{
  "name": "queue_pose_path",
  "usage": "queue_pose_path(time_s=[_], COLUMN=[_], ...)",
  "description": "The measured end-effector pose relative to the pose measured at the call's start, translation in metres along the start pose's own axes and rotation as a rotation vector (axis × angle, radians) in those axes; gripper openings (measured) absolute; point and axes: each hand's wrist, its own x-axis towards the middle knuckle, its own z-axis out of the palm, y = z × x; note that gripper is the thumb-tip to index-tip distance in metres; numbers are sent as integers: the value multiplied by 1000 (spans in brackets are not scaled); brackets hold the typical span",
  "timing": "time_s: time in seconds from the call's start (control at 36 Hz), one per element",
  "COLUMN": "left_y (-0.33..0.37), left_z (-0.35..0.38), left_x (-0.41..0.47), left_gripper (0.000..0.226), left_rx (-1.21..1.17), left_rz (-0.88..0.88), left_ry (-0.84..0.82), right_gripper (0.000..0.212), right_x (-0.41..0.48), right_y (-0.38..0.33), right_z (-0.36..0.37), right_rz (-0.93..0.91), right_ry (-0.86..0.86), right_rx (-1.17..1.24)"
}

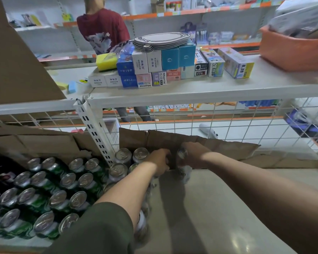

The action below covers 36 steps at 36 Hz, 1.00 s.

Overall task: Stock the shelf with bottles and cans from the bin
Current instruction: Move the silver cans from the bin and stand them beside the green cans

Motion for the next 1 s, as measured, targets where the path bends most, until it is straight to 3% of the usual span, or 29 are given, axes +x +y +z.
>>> queue_pose_path(time_s=[0.36, 1.0], left_y=[3, 5], left_z=[-5, -7], left_x=[-4, -9], left_gripper=[43, 42], left_rx=[57, 109], left_rz=[-40, -54], left_ry=[4, 74], right_gripper=[62, 68], right_x=[-10, -12], right_y=[2, 3], right_z=[-1, -1], right_rz=[24, -2], right_ry=[-35, -19], right_rx=[-24, 15])
